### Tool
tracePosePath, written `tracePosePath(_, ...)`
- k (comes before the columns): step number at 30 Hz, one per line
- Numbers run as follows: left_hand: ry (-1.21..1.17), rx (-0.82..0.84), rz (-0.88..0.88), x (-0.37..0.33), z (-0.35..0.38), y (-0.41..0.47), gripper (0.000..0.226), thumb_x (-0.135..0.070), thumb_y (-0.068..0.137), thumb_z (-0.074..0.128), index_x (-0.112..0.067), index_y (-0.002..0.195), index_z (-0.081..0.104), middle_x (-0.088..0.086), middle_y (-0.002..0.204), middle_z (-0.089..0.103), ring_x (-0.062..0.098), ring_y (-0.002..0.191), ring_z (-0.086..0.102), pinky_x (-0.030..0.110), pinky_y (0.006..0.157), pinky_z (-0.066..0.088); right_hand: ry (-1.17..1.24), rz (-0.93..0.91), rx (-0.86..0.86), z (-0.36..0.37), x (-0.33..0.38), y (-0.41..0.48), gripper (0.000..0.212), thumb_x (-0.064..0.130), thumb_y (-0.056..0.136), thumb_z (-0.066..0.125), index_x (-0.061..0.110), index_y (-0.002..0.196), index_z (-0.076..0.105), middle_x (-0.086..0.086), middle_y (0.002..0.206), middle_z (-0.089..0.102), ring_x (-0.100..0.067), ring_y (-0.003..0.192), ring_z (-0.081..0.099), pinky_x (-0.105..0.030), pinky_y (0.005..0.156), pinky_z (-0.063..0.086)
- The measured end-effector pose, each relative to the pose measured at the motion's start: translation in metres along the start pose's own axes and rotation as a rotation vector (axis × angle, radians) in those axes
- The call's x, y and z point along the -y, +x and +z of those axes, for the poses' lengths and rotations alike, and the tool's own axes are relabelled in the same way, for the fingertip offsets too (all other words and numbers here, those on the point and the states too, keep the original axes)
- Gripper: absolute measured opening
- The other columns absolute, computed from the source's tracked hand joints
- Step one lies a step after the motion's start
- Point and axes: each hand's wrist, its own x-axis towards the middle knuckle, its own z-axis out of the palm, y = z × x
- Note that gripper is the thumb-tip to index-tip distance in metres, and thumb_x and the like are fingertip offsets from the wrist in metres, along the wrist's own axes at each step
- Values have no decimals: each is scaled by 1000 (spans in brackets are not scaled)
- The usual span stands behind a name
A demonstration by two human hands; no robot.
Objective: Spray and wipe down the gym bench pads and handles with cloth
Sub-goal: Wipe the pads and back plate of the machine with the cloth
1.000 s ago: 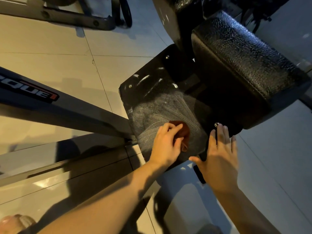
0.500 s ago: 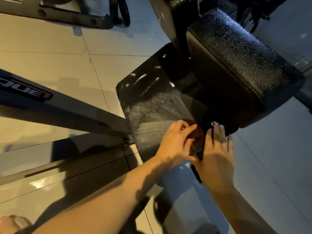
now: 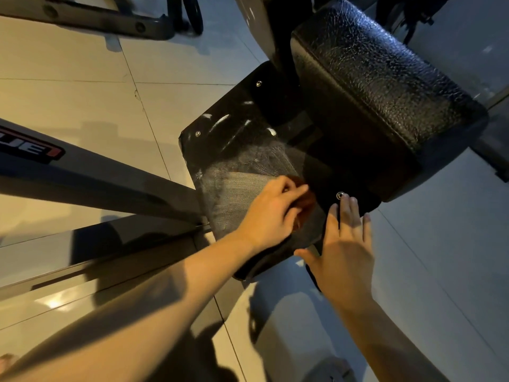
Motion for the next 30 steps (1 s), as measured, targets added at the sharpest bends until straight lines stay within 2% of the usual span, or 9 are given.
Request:
tracePosePath(3,115,-6,85,28,-10,18,52,-14,94,63,-16,145,56,11,128,52,28,116,49,37,102,43,-3,20,34,-2,1,2,115,70,72,74,-2,153,37,-22,164,27,-36,154,20,-55,125,20)
tracePosePath(7,50,-212,-528,92,-39,30,48,-20,100,60,-17,148,54,13,134,51,32,126,51,46,114,40,7,36,39,0,0,2,116,75,71,70,0,154,37,-20,165,27,-36,154,21,-53,125,19)
tracePosePath(9,33,-198,-616,93,-43,29,48,-22,101,58,-17,149,53,11,135,51,31,125,51,46,113,41,15,34,44,1,0,2,117,75,70,70,1,154,37,-20,165,26,-36,154,20,-53,125,18)
tracePosePath(17,82,19,129,14,-6,7,49,-22,93,61,-16,142,60,8,122,54,26,110,51,35,95,43,15,33,40,-6,3,5,114,70,71,75,-1,152,38,-21,164,28,-35,154,22,-50,125,14)
tracePosePath(19,148,-24,56,41,-16,8,48,-25,95,58,-16,142,59,10,124,54,29,113,52,41,98,46,40,33,46,-5,3,3,114,71,71,73,0,153,37,-21,165,26,-35,154,21,-51,125,15)
tracePosePath(22,67,-223,-445,83,-32,13,45,-25,99,61,-17,144,58,9,126,54,29,118,54,46,107,45,63,34,33,-4,4,2,115,71,71,73,-1,153,37,-20,165,25,-36,154,20,-53,125,17)
tracePosePath(24,77,-237,-588,89,-34,16,46,-28,100,60,-16,145,57,10,128,53,31,119,55,44,108,45,52,41,29,-3,4,2,115,71,71,73,-1,153,38,-21,165,26,-37,154,21,-53,125,18)
tracePosePath(27,108,-222,-426,44,-17,10,46,-30,99,61,-12,141,60,8,127,55,28,117,53,40,103,45,45,40,29,-2,4,2,117,71,68,76,-2,152,40,-21,164,27,-37,153,23,-54,124,21)
tracePosePath(30,99,-86,-44,-4,4,-2,45,-32,98,61,-14,139,61,4,119,53,24,109,52,38,89,49,42,36,19,-4,4,2,117,68,66,80,-2,151,41,-22,163,29,-37,153,24,-55,123,23)
